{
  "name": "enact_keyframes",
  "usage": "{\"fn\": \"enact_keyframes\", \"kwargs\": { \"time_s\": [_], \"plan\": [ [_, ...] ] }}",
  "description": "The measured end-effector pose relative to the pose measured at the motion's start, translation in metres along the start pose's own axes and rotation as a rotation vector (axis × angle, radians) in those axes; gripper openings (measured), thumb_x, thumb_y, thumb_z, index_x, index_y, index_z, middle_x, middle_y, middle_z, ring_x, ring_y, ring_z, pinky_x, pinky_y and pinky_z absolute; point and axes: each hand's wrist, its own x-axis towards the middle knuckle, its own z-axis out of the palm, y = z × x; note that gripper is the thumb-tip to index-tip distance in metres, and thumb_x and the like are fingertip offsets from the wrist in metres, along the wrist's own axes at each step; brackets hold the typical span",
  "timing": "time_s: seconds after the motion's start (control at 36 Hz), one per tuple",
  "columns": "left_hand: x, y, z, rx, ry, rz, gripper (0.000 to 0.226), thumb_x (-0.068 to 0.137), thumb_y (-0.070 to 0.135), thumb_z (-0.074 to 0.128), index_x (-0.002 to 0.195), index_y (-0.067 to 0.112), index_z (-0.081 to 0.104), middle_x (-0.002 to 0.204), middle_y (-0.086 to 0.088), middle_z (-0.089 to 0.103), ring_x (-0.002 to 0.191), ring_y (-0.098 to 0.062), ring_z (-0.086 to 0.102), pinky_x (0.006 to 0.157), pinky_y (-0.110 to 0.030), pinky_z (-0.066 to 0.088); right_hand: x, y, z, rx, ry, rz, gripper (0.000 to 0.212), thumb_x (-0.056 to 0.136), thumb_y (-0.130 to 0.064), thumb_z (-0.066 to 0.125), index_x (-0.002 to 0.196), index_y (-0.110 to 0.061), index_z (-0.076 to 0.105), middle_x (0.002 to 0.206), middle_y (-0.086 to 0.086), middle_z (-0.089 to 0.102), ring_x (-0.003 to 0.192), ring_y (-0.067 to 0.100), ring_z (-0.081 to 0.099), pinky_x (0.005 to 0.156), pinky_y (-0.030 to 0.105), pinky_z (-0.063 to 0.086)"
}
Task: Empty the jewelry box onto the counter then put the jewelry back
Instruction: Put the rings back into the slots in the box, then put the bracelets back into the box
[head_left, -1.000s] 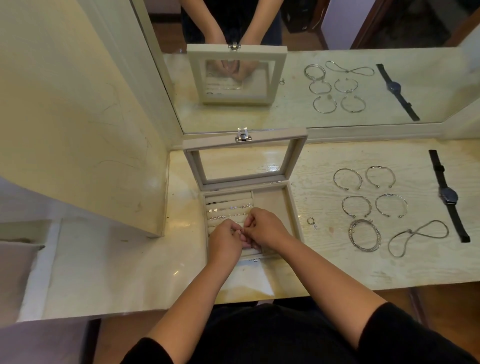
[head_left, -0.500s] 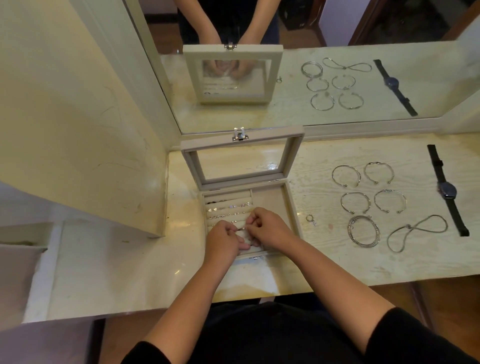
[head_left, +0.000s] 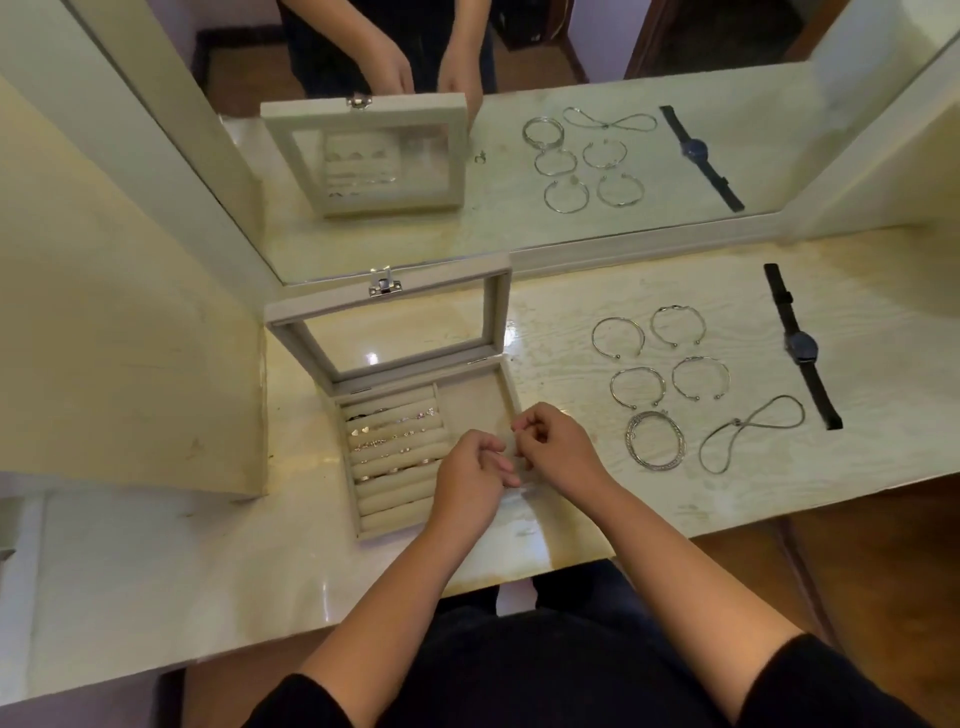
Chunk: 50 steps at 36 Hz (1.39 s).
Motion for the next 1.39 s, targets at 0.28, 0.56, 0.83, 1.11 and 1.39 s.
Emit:
{"fn": "enact_keyframes", "kwargs": {
  "time_s": [0.28,0.56,0.83,1.11,1.39],
  "plan": [
    [0.008,0.025,0.057,0.078,-0.182,-0.078,0.022,0.089,-0.003,0.036,0.098,0.01,0.052,0.075,0.001,0.058,0.075,-0.013,0.059,0.058,-0.014,0.04,0.0,0.023,-0.048,-0.053,0.073,0.067,0.012,0.084,-0.005,0.053,0.085,-0.017,0.055,0.071,-0.008,0.052,0.07,0.012,0.051,0.061,0.019,0.039],
    [0.017,0.036,0.103,0.208,-0.235,-0.173,0.034,0.093,0.001,0.034,0.123,0.007,0.049,0.101,-0.005,0.056,0.091,-0.014,0.058,0.056,-0.015,0.036,0.001,0.054,-0.098,-0.114,0.178,0.168,0.016,0.084,-0.004,0.049,0.096,-0.007,0.059,0.075,-0.005,0.054,0.077,0.017,0.052,0.069,0.025,0.039],
    [0.024,0.037,0.127,0.183,-0.192,-0.242,0.036,0.092,0.002,0.039,0.126,0.008,0.047,0.121,-0.014,0.056,0.091,-0.018,0.059,0.059,-0.015,0.038,0.009,0.074,-0.135,-0.306,0.234,0.219,0.021,0.086,-0.01,0.053,0.107,-0.006,0.053,0.107,0.013,0.057,0.088,0.026,0.056,0.072,0.03,0.041],
    [0.03,0.036,0.142,0.153,-0.155,-0.307,0.037,0.089,0.002,0.043,0.125,0.004,0.049,0.116,-0.013,0.059,0.1,-0.024,0.061,0.073,-0.025,0.042,0.014,0.083,-0.148,-0.486,0.113,0.274,0.021,0.086,-0.013,0.055,0.104,-0.005,0.053,0.108,0.014,0.056,0.095,0.029,0.056,0.069,0.028,0.036],
    [0.031,0.036,0.146,0.14,-0.149,-0.336,0.036,0.088,0.0,0.045,0.123,0.003,0.052,0.121,-0.012,0.058,0.106,-0.025,0.059,0.08,-0.031,0.042,0.02,0.08,-0.15,-0.541,0.069,0.275,0.017,0.082,-0.006,0.051,0.092,0.002,0.062,0.094,0.016,0.064,0.091,0.029,0.06,0.066,0.03,0.041]
  ]
}}
